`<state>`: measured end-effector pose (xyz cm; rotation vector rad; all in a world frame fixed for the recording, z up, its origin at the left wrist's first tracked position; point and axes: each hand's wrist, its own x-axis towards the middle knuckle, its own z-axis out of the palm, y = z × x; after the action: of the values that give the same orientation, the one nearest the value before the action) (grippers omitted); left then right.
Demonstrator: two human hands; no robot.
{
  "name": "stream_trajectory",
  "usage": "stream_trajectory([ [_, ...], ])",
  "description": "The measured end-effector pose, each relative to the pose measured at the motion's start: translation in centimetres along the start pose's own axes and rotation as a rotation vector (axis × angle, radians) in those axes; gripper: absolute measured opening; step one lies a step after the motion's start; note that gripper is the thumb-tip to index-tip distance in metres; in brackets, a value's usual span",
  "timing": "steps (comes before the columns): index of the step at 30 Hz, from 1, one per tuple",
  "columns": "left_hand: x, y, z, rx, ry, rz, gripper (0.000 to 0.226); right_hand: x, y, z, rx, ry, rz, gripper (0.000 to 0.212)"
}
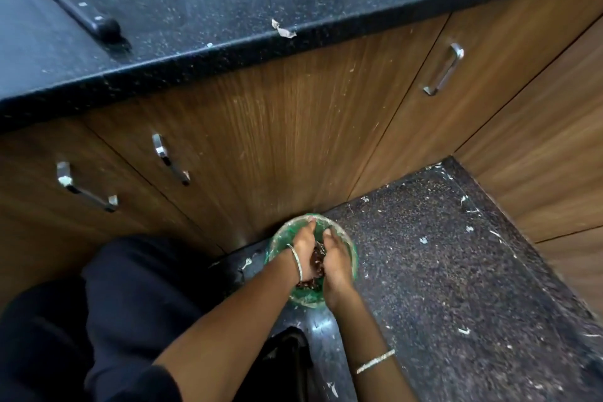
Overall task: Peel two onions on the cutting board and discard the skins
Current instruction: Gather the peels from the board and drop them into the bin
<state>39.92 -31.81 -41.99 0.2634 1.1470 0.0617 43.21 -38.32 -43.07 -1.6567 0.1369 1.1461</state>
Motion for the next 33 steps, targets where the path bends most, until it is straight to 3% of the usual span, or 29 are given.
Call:
stream_trajectory([
  [6,-0.9,0.4,-0.5,0.084,0.0,0.083,0.069,3.4,5.1,-0.9,-0.284,-0.113,-0.044,0.092],
  [8,-2.0,0.8,-0.8,0.102,-0.025,0.097,0.065,3.2,4.1,-1.9,-0.357,-0.024,0.048,0.08],
  [10,-2.9,1.3,-0.8,0.11,-0.036,0.119,0.064,2.3,3.0,-2.0,-0.458,0.028,0.015,0.079],
  [13,-3.1,1.6,-0.4,0.132,0.002,0.125,0.053,-0.9,1.4,-0.8,-0.381,-0.041,-0.326,0.056],
  [15,-3.7,1.6,-0.3,0.106,-0.04,0.097,0.045,-2.1,1.6,-0.2,-0.481,-0.156,-0.465,0.048],
  [17,-4.8,1.5,-0.7,0.144,-0.03,0.099,0.043,-1.1,2.0,-0.4,-0.638,-0.103,-0.371,0.052],
  [20,-7.1,1.6,-2.1,0.254,-0.039,0.185,0.04,-1.6,0.8,-1.1,-0.618,0.152,-0.199,0.05],
  [24,-10.2,2.3,-3.8,0.438,0.062,0.379,0.026,-6.1,-2.1,0.4,-0.572,0.246,-0.459,0.025],
  [29,-15.0,3.0,-6.7,0.486,0.132,0.707,0.018,-12.0,-3.7,5.4,-0.388,0.253,-0.792,0.02],
  [33,-20.5,3.7,-10.0,0.513,0.177,0.984,0.018,-17.3,-4.5,9.6,-0.286,0.148,-0.969,0.018],
])
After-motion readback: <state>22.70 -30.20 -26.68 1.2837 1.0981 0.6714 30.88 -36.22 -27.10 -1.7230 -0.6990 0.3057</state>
